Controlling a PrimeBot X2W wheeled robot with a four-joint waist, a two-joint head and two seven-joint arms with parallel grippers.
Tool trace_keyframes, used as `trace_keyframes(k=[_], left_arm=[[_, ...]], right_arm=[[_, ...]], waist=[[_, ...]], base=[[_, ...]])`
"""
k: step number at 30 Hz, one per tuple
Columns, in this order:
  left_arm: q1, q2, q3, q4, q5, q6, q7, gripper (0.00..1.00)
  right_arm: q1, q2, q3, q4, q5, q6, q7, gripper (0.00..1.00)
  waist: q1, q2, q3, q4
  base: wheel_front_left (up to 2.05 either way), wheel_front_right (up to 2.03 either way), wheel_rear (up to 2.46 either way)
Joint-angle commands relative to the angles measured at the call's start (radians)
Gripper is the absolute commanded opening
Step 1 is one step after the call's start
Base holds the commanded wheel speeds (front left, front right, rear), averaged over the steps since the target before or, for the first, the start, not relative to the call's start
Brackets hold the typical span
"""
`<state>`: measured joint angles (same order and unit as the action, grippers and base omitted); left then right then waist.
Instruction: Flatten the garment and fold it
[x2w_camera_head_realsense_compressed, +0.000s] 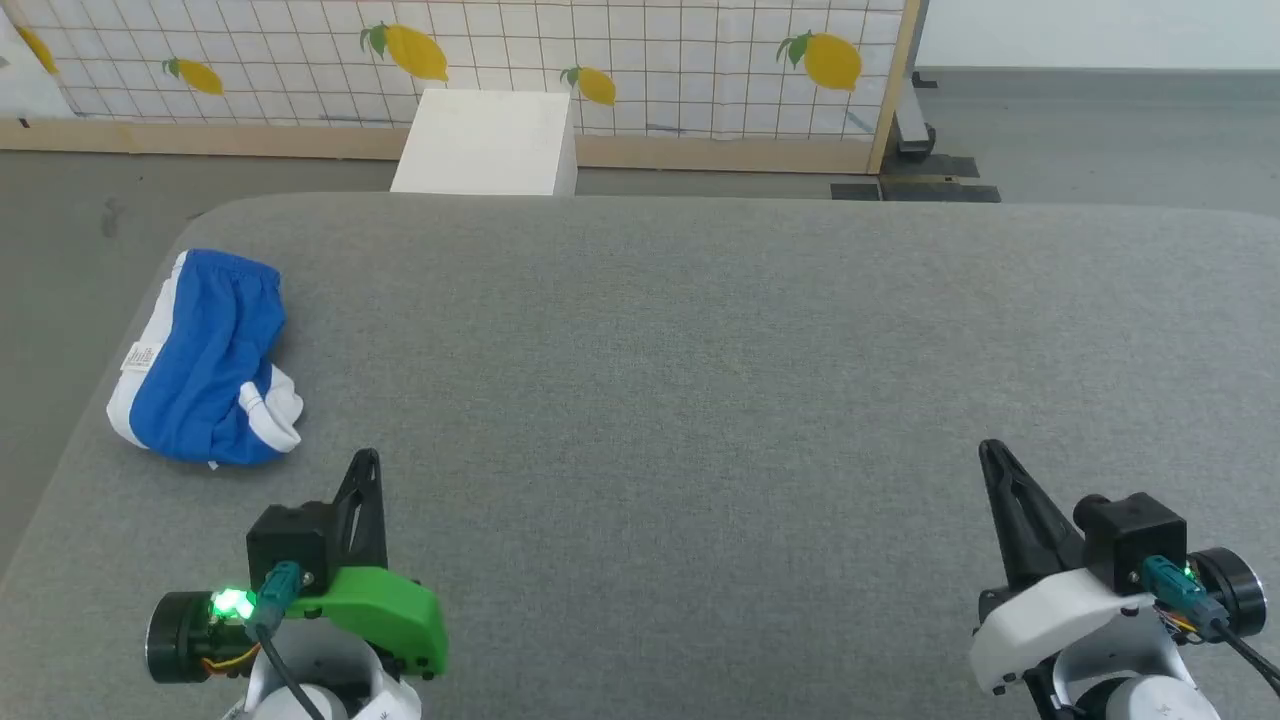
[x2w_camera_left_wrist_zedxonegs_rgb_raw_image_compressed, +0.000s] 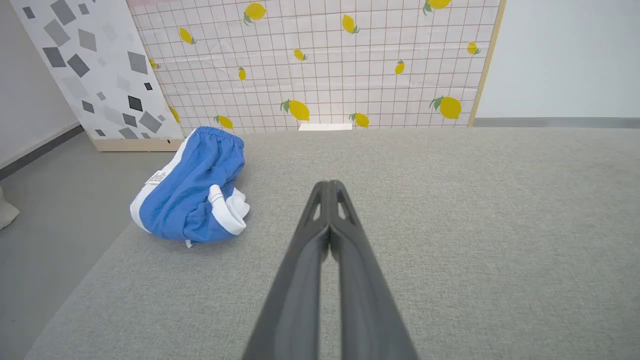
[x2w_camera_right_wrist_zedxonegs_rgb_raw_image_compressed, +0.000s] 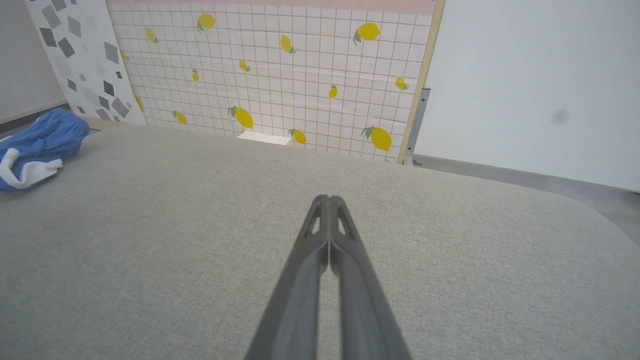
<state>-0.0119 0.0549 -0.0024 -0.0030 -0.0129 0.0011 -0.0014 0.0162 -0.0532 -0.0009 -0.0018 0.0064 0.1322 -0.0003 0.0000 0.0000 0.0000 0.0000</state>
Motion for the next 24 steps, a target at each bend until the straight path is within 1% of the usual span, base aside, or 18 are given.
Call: trace_keyframes(k=[1, 24], left_arm=[[0.012, -0.005, 0.002, 0.003, 0.013, -0.001, 0.001, 0.0], [0.012, -0.005, 0.002, 0.003, 0.013, -0.001, 0.001, 0.0]], right_arm=[[-0.016, 0.003, 0.001, 0.002, -0.006, -0.002, 0.0, 0.0], [-0.016, 0.003, 0.001, 0.002, -0.006, -0.002, 0.0, 0.0]], waist=[[0.0, 0.0, 0.0, 0.0], [0.0, 0.0, 0.0, 0.0]], base=[[0.0, 0.0, 0.0], [0.0, 0.0, 0.0]])
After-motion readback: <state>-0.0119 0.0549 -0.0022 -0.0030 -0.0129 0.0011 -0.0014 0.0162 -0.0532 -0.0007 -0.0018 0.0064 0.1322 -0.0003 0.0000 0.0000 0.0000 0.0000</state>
